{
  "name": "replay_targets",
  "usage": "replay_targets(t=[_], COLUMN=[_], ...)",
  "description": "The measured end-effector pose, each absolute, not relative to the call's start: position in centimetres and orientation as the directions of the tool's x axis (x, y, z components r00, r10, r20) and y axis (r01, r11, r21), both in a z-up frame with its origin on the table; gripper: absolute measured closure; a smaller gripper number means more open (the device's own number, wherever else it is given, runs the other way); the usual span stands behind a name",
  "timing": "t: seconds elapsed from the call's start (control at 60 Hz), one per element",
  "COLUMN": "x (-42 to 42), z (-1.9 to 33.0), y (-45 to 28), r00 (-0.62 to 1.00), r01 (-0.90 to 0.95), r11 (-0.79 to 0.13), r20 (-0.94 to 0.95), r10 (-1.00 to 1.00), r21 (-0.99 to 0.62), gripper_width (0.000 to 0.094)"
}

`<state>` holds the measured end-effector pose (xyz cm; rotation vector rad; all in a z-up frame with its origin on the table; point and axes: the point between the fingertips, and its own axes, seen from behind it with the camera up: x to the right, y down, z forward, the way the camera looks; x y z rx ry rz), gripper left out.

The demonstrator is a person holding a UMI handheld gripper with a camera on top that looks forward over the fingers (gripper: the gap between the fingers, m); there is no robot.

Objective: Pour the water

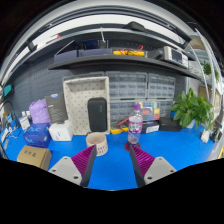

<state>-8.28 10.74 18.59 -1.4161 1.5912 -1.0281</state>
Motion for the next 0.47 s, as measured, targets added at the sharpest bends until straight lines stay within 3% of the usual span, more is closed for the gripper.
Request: replay_targets(t=[0.467], x=[-12.7], z=[23.1], y=[12.6], r00=[-0.068], r01=[-0.410], r11=[0.016], r20=[0.013], r10=[-0.998], r21=[-0.912], gripper_width=[0.0265])
